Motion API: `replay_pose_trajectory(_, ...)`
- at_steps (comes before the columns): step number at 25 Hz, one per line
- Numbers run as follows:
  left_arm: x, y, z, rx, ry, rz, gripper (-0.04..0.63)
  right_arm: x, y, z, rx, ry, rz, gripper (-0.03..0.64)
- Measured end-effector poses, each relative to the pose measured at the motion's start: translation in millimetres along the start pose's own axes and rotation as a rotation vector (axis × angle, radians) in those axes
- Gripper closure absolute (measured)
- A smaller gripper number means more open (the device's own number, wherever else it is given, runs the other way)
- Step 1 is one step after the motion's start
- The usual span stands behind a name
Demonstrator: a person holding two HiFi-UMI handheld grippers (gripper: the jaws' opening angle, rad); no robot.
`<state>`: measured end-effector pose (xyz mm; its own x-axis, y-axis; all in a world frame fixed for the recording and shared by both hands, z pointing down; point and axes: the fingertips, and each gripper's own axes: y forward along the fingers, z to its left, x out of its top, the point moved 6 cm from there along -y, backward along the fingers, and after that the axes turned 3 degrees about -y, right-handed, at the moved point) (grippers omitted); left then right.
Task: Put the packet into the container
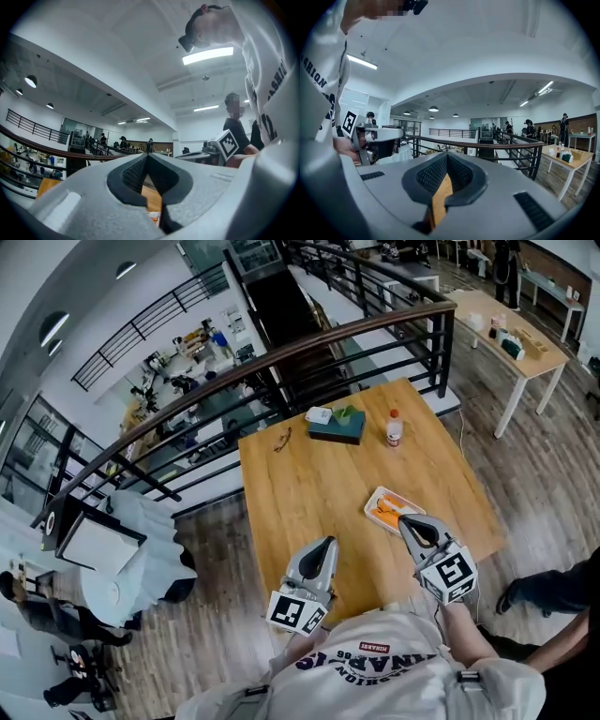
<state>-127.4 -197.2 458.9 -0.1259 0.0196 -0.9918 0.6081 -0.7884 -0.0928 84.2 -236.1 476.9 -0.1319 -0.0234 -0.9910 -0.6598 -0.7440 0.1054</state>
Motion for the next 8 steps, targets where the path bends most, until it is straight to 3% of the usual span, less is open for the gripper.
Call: replay_pose_trajectory(8, -2.5, 3.3, 9.2, 0.035, 0.001, 0.011, 0.591, -4.4, 9.6, -3.2, 0.0, 0.007, 0.009, 0.611)
